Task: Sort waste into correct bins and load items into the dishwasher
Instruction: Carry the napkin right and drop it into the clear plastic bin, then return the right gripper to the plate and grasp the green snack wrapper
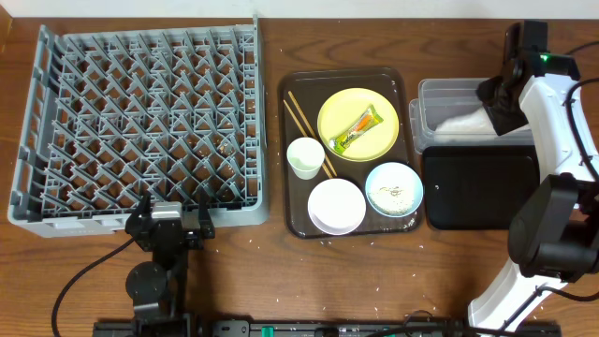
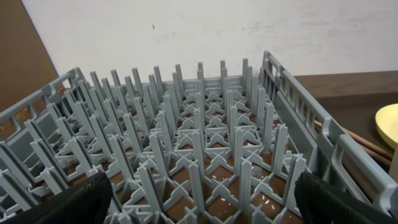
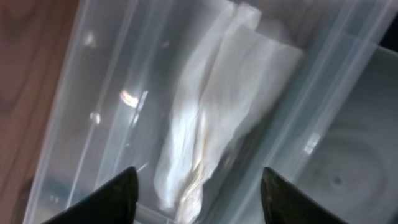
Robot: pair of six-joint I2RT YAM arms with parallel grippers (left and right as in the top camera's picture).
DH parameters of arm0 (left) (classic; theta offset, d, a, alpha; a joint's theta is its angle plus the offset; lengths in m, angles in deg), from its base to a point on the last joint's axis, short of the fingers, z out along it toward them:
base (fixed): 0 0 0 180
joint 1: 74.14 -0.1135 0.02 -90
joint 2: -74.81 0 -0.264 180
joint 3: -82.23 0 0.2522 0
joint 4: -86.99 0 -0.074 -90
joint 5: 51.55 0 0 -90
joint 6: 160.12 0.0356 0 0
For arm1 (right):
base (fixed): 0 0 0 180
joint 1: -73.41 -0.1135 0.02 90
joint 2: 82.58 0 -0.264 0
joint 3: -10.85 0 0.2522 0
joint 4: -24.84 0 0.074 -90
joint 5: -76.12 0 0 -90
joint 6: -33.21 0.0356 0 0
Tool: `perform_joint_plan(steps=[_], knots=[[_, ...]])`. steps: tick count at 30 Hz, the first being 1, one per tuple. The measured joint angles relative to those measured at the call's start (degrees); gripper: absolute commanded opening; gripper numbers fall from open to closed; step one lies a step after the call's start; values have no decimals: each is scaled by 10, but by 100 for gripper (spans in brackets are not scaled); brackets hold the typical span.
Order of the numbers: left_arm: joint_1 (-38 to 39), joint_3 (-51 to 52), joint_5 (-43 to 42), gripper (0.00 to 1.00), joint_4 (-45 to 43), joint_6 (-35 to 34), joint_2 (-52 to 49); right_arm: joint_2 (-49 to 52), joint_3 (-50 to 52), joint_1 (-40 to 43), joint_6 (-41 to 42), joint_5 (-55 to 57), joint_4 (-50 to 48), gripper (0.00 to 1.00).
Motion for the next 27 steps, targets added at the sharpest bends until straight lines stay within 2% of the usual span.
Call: perform_joint_plan(steps=[4,9,14,20,27], knots=[[0,0,0,95,0,0,0,0,-5,0,-55,-33,-13,56],[0,0,0,95,0,0,0,-10,-35,-24,-119,-64,-9,61],[0,0,0,95,0,0,0,-43,-53,-123,-148,-75,-37,63],[0,0,0,95,0,0,0,-31,-57,-246,-141,-76,-59,62],[0,0,0,95,0,0,0,38,-57,-317,-96,-42,-60,62]])
